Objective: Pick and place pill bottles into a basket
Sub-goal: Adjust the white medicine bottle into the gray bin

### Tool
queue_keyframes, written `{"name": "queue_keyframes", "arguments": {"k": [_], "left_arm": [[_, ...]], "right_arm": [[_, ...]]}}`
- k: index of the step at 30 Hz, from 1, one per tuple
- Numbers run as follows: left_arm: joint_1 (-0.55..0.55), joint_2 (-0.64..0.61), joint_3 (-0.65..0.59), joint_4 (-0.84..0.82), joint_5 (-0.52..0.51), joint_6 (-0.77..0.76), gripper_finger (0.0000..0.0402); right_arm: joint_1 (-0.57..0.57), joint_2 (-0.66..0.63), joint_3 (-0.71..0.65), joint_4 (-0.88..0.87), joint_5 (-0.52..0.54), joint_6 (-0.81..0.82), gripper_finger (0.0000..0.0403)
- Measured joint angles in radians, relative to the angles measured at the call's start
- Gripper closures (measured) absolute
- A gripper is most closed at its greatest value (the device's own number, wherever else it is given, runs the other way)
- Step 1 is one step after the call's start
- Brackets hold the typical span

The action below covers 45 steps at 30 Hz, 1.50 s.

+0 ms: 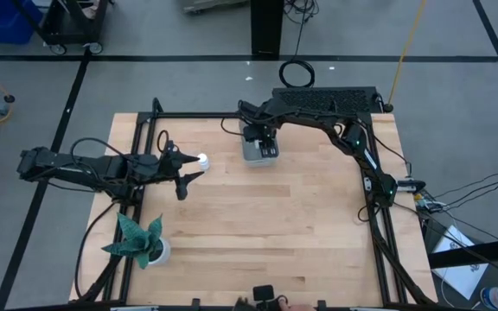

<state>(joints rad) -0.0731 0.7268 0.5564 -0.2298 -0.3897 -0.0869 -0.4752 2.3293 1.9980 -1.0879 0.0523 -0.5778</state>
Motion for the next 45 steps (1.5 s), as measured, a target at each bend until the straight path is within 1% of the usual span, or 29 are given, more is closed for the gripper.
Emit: {"name": "queue_keyframes", "arguments": {"k": [3, 8, 15, 22, 26, 29, 33, 38, 45], "left_arm": [[0.000, 0.000, 0.000, 0.000, 0.000, 0.003, 0.0172], [0.000, 0.000, 0.000, -0.004, 0.000, 0.003, 0.0172], [0.000, 0.000, 0.000, -0.012, 0.000, 0.003, 0.0172], [0.000, 0.000, 0.000, -0.013, 0.000, 0.003, 0.0172], [0.000, 0.000, 0.000, -0.014, 0.000, 0.002, 0.0172], [0.000, 0.000, -0.011, 0.002, 0.024, 0.005, 0.0172], [0.000, 0.000, -0.023, 0.002, 0.030, 0.006, 0.0172], [0.000, 0.000, -0.023, 0.035, 0.025, 0.006, 0.0172], [0.000, 0.000, -0.023, 0.041, 0.025, 0.013, 0.0172]], "right_arm": [[-0.008, 0.000, 0.000, 0.000, -0.032, -0.024, 0.0244], [-0.010, 0.009, -0.001, 0.004, -0.052, -0.063, 0.0244], [-0.026, 0.009, -0.001, 0.007, -0.053, -0.062, 0.0248], [-0.051, 0.009, -0.001, 0.002, -0.061, -0.021, 0.0246], [-0.065, 0.009, -0.036, 0.064, -0.053, -0.019, 0.0246], [-0.071, 0.008, -0.070, 0.081, -0.050, -0.012, 0.0243], [-0.060, 0.005, -0.121, 0.112, 0.018, -0.030, 0.0235], [-0.046, 0.006, -0.123, 0.106, 0.036, -0.046, 0.0229], [-0.046, 0.006, -0.124, 0.094, 0.026, -0.059, 0.0229]]}}
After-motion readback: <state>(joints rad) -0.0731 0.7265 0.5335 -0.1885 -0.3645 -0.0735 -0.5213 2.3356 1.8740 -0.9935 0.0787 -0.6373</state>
